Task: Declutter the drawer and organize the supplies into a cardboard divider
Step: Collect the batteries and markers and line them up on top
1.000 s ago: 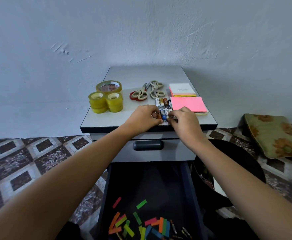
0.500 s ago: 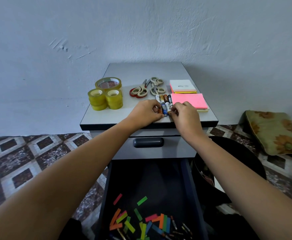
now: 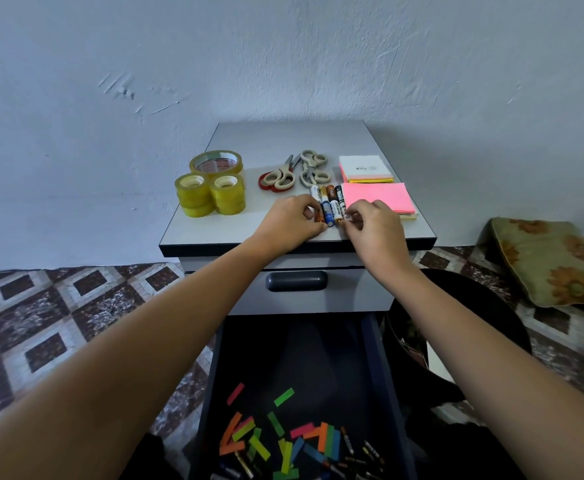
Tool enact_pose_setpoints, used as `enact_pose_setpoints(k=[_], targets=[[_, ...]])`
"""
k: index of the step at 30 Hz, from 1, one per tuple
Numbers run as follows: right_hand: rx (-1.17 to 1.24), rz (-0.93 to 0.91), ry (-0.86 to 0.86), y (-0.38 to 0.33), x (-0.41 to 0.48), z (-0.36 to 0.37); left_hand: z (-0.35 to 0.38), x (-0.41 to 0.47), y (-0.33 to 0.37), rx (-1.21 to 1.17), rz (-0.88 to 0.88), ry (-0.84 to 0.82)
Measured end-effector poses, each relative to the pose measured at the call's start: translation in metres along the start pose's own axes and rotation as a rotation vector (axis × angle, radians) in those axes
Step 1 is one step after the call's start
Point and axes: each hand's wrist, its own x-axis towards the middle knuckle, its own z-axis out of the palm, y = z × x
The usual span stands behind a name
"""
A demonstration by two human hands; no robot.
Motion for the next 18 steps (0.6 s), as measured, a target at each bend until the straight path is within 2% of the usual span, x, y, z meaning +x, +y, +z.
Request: enact_pose_setpoints(k=[5, 10, 12, 14, 16, 18], targets=[[0.079, 0.005, 0.049, 0.001, -0.011, -0.004, -0.006, -0.01, 0.0, -0.03, 0.002, 0.01], [0.225, 0.065, 0.026, -0.005, -0.044, -0.011, -0.007, -0.039, 0.001, -0.103, 0.045, 0.121], [0.243, 0.1, -0.098, -0.003, -0.063, -0.007, 0.0, -0.063, -0.004, -0.164, 0.101, 0.12], [0.217, 0.132, -0.292, 0.005, -0.085, 0.006, 0.011, -0.089, -0.016, -0.173, 0.149, 0.061], [0.193, 0.194, -0.506, 0.017, -0.109, 0.025, 0.03, -0.113, -0.035, -0.123, 0.134, -0.088], [0.177, 0.277, -0.704, 0.03, -0.135, 0.046, 0.052, -0.132, -0.057, -0.062, 0.037, -0.348]])
